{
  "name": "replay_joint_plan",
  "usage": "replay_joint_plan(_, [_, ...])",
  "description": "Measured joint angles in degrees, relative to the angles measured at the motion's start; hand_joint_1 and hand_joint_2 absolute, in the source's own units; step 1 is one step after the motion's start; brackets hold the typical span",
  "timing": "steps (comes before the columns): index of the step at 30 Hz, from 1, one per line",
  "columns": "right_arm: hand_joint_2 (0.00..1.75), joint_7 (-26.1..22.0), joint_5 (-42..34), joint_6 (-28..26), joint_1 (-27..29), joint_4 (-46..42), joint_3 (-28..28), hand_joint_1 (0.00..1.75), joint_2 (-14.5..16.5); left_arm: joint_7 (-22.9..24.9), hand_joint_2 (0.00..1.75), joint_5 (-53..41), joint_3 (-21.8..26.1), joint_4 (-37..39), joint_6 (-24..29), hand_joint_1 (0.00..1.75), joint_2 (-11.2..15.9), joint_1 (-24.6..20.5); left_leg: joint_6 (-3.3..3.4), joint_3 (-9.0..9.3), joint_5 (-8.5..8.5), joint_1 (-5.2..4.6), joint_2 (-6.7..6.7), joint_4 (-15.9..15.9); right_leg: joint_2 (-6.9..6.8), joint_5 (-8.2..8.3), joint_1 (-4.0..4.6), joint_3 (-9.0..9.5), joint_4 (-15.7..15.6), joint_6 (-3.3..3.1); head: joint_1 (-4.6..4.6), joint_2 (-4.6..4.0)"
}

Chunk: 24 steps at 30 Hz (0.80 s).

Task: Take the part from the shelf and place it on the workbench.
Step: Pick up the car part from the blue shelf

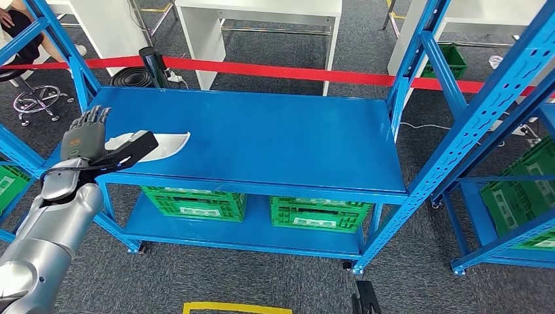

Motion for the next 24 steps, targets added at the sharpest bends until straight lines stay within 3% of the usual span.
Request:
replay_joint_plan(6, [0.00,0.59,0.69,0.01,0.00,0.00,-0.03,0.00,0.43,-0.31,0.00,0.21,0.84,-0.07,-0.40,0.00,0.24,-0.01,0.62,-0.20,-0.37,-0.32,0.01,0.28,-0.01,0.08,-0.28,0.14,-0.25,0.46,-0.03,0.00])
replay_joint_plan(10, [0.00,0.46,0.95,0.07,0.02,0.00,-0.11,0.00,0.63,-0.75,0.00,0.01,1.07,-0.37,-0.54,0.00,0.23,-0.12,1.71,0.99,-0.13,0.06,0.16,-1.24,-0.04,0.73,-0.27,-0.05,1.54,1.05,0.03,0.00])
replay_joint_plan(12, [0.00,0.36,1.03,0.29,-0.08,0.00,-0.22,0.00,0.63,-0.79,0.00,-0.07,1.22,-0.45,-0.59,0.00,0.21,-0.28,1.88,1.87,-0.02,0.33,0.30,-1.49,-0.08,-1.85,-0.37,-2.25,5.59,1.36,0.17,0.00])
replay_joint_plan(14, [0.00,0.33,1.16,0.55,-0.02,0.00,-0.34,0.00,0.63,-0.80,0.00,-0.13,1.32,-0.43,-0.60,0.00,0.19,-0.18,1.85,2.02,-0.23,0.40,0.27,-1.46,-0.08,-4.90,-0.63,-6.02,12.45,1.89,0.28,0.00])
replay_joint_plan(15, [0.00,0.33,1.23,0.63,0.05,0.00,-0.39,0.00,0.63,-0.80,0.00,-0.17,1.33,-0.42,-0.59,0.00,0.15,-0.02,1.69,2.13,-0.41,0.48,0.23,-1.41,-0.09,-5.42,-0.82,-7.48,14.61,2.17,0.28,0.00])
replay_joint_plan(16, [0.00,0.32,1.29,0.68,0.10,0.00,-0.42,0.00,0.63,-0.80,0.00,-0.21,1.33,-0.40,-0.56,0.00,0.13,0.14,1.42,2.31,-0.67,0.63,0.18,-1.34,-0.10,-4.83,-1.03,-7.99,14.77,2.43,0.29,0.00])
replay_joint_plan(18, [0.00,0.29,1.48,0.77,0.13,0.00,-0.45,0.00,0.62,-0.79,0.00,-0.28,1.36,-0.39,-0.48,0.00,0.12,0.30,0.67,2.92,-1.53,1.14,0.15,-0.95,-0.19,-0.84,-1.55,-5.84,8.69,2.92,0.28,0.00])
replay_joint_plan(19, [0.00,0.27,1.57,0.82,0.12,0.02,-0.46,0.00,0.71,-0.80,0.00,-0.32,1.36,-0.39,-0.41,0.00,0.13,0.30,0.21,3.17,-1.99,1.35,0.14,-0.70,-0.17,0.65,-1.64,-4.39,5.18,3.14,0.32,0.00])
replay_joint_plan(20, [0.00,0.22,1.66,0.88,0.06,0.03,-0.47,0.00,0.77,-0.80,0.00,-0.36,1.38,-0.40,-0.37,0.00,0.13,0.28,-0.29,3.29,-2.44,1.46,0.14,-0.47,-0.20,1.26,-1.59,-3.23,2.38,2.94,0.36,0.00])
replay_joint_plan(21, [0.00,0.23,1.71,0.92,0.04,0.05,-0.48,0.00,0.83,-0.81,0.00,-0.40,1.39,-0.44,-0.33,0.00,0.12,0.28,-0.79,3.29,-2.87,1.44,0.17,-0.41,-0.16,1.20,-1.48,-2.61,0.99,2.54,0.34,0.00])
replay_joint_plan(24, [0.00,0.34,1.79,0.95,0.12,0.07,-0.50,0.00,0.87,-0.80,0.00,-0.46,1.42,-0.65,-0.32,0.00,0.03,0.31,-1.99,3.85,-3.33,1.46,0.21,-0.21,-0.05,0.04,-1.15,-1.75,0.94,0.49,0.15,0.00])
